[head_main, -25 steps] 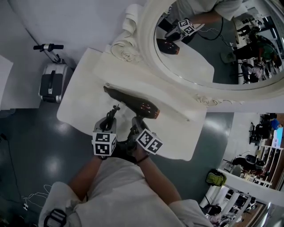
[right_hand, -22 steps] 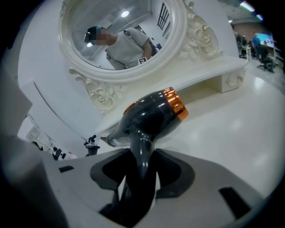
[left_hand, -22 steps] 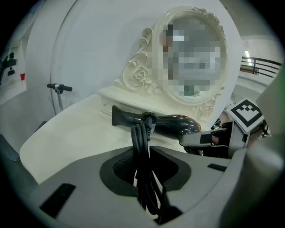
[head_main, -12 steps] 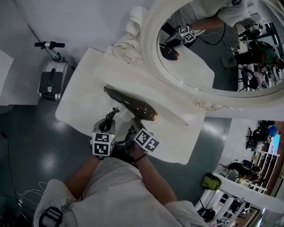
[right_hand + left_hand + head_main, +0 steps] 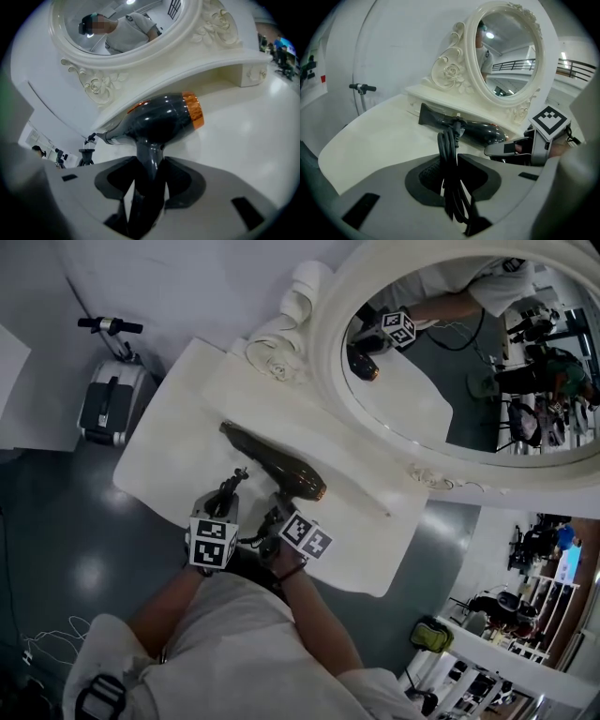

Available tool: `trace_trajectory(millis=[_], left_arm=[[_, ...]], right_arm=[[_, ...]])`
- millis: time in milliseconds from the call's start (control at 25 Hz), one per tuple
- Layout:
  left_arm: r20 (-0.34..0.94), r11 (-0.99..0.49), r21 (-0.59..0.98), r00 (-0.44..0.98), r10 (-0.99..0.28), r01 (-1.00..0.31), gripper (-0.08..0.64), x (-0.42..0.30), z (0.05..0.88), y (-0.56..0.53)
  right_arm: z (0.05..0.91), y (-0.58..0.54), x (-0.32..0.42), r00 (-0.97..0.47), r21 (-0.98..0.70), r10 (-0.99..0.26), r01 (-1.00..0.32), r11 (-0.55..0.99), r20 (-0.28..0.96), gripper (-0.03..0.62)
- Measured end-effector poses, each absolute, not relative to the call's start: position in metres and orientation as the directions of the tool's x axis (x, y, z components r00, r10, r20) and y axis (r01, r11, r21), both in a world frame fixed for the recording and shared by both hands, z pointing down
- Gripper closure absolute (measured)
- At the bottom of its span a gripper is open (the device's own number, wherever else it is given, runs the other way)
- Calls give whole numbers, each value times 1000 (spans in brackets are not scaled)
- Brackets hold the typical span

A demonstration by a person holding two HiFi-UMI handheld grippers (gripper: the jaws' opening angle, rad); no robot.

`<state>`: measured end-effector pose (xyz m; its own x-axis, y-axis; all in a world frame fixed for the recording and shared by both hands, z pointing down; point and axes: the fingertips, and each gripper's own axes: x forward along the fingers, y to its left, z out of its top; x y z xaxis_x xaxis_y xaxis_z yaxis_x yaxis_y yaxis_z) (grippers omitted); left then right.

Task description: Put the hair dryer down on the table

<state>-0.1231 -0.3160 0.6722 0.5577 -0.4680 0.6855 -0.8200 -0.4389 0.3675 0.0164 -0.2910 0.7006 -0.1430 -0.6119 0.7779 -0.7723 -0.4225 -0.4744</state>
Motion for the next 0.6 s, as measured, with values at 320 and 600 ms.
trace_trajectory(millis=[320,600], left_arm=[[691,-441,369,559,-459,-818,483,-121,672,-314],[697,-443,361,553,-456,-820,483,-120,677,-314]], right_arm=[[703,-290,17,-126,-427,-585,-805,-412,801,396],[707,-291,17,-120,-412,-580,-816,-405,806,396]])
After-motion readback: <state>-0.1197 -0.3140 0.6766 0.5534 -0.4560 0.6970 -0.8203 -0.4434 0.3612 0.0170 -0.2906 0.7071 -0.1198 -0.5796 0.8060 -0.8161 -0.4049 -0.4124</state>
